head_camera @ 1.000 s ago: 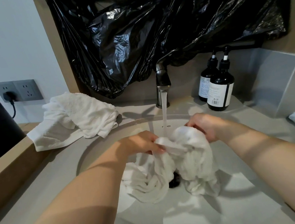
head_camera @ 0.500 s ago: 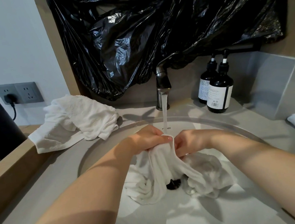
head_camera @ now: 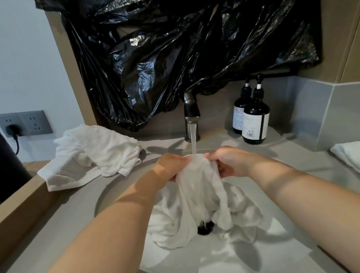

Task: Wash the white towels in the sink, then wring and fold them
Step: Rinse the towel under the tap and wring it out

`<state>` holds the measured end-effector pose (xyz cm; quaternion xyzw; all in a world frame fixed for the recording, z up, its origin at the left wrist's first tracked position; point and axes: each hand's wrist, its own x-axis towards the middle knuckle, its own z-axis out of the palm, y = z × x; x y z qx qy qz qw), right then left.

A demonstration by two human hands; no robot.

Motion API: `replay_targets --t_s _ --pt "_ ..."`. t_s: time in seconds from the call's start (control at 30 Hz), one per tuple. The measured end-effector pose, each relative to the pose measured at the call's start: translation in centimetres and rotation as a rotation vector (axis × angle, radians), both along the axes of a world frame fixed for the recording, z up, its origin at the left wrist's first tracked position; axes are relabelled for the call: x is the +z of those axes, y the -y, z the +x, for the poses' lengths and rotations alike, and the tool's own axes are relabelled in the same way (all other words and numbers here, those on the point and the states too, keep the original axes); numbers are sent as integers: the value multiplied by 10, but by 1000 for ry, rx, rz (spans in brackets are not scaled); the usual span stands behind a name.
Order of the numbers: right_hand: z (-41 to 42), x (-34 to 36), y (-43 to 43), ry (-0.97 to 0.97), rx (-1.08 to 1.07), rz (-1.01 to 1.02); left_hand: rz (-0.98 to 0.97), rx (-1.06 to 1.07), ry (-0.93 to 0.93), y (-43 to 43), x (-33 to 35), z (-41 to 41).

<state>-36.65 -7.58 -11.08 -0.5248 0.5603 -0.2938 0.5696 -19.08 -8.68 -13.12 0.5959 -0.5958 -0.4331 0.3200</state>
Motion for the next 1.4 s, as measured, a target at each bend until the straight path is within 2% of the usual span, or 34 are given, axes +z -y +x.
replay_targets --t_s 0.07,0.13,0.23,0.3,0.33,0.37,0.47,0.5,0.57,0.6,0.67,0.73,0.77,0.83,0.87,0.93,1.0,1.07,1.1,1.17,1.2,1.23,1.33,1.37,1.4 --pt "2 3 0 76 59 -11 5 9 -83 1 6 5" --pt "5 9 4 104 23 -70 -3 23 -122 1 13 15" --pt "14 14 7 172 -87 -124 22 -98 -7 -4 17 28" --pt "14 16 2 223 -72 -89 56 -163 48 -9 17 32" --pt "12 19 -2 188 -29 -68 49 -156 42 -10 18 31" --pt "7 24 -6 53 35 -81 23 -130 32 -11 21 29" --pt "-8 42 -23 -740 349 -289 -129 -119 130 -18 38 18" --pt "-9 49 -28 -919 403 -332 -188 -142 205 -21 43 14" --pt "-6 62 -36 -1032 359 -426 -294 -178 290 -27 53 8" --pt "-4 67 -39 -986 297 -510 -340 -184 276 -29 57 7" --pt "-3 77 -43 -698 154 -626 -429 -179 184 -35 67 4" --pt "-3 88 -49 -385 68 -585 -439 -153 15 -43 75 2" --pt "-4 94 -53 -315 60 -540 -411 -156 -63 -48 76 3" --pt "-4 102 -53 -247 63 -461 -322 -297 -160 -55 69 6" --pt "-5 104 -53 -194 47 -440 -254 -411 -157 -56 58 8" --pt "-9 105 -53 -59 9 -408 -106 -585 -32 -56 32 9" --pt "-11 103 -52 44 -9 -388 7 -588 18 -58 14 6" --pt "-14 100 -52 99 -28 -371 12 -514 82 -59 13 3" --pt "-17 99 -51 87 -30 -374 -20 -460 172 -59 17 4" --pt "-29 99 -49 -34 45 -372 -132 -359 446 -53 26 13" --pt "-36 100 -50 -159 131 -355 -187 -323 584 -49 29 18" --pt "-41 100 -52 -346 231 -332 -225 -312 676 -46 32 21" --pt "-38 93 -60 -1126 533 -259 -228 -343 871 -43 47 23" --pt "-34 87 -61 -1321 588 -223 -204 -364 966 -44 52 21" --pt "-29 78 -59 -1432 617 -200 -174 -382 1067 -44 55 19"
